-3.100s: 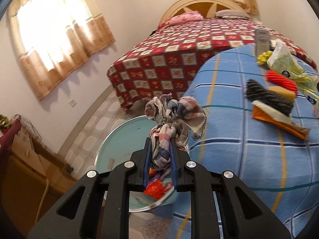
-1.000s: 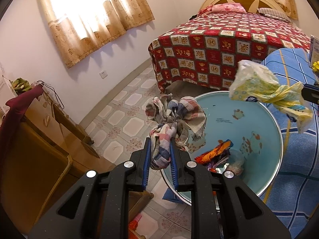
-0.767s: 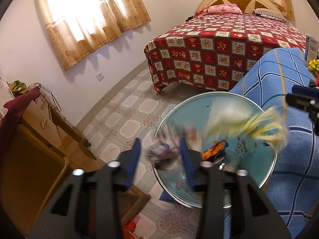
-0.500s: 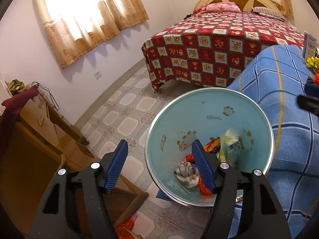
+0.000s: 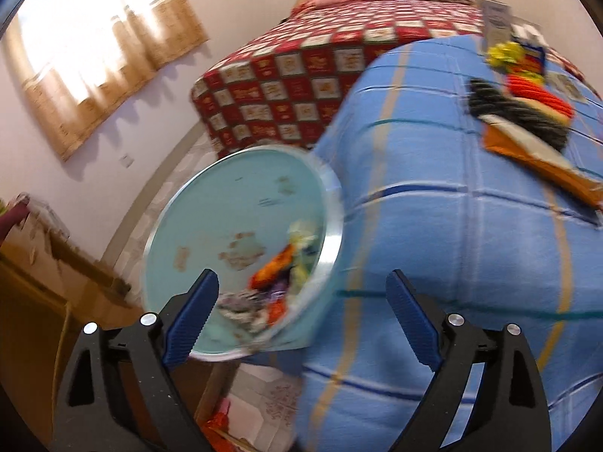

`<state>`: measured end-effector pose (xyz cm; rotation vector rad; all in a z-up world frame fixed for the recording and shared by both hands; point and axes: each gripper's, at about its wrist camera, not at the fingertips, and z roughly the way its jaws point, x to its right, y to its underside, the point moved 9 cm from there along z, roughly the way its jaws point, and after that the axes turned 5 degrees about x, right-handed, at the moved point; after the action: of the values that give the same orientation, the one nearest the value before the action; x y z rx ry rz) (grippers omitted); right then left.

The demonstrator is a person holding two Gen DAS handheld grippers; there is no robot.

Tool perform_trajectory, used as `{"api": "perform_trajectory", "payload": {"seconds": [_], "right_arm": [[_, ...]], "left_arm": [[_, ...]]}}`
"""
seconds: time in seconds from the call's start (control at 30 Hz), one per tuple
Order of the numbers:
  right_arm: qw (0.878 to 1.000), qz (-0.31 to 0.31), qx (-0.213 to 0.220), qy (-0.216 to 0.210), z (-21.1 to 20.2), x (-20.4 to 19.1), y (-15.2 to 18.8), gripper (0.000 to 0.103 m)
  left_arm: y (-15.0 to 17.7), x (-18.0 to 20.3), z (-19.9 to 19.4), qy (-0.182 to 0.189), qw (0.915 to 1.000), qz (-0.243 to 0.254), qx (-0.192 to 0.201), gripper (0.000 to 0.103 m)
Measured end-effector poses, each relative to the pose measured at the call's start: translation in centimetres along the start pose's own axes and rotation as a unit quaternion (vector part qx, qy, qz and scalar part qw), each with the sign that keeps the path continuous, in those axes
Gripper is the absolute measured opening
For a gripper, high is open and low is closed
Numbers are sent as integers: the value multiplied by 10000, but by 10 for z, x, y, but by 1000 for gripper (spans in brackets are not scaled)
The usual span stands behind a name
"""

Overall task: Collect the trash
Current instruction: 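Return the left tool to the bed and grasp the white-orange snack wrapper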

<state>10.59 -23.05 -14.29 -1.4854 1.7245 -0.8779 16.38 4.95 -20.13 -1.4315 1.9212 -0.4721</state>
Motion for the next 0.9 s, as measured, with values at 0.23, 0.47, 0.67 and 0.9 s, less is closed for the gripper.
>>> {"api": "perform_trajectory", "payload": {"seconds": [0.23, 0.47, 0.67, 0.9], "right_arm": [[9962, 541, 72, 678, -23, 92, 25, 67], [9911, 861, 215, 988, -41, 146, 46, 70], [9906, 1021, 209, 885, -40, 148, 58, 72], [9921, 995, 194, 745, -38, 134, 62, 75]], "left_arm": [[-45, 87, -27, 459, 9986, -31, 251, 94], [-75, 157, -39, 643, 9973, 73, 342, 97], [-67, 193, -25, 596, 9976, 361, 60, 97], [-50, 164, -23, 591, 9970, 495, 16, 97]]}}
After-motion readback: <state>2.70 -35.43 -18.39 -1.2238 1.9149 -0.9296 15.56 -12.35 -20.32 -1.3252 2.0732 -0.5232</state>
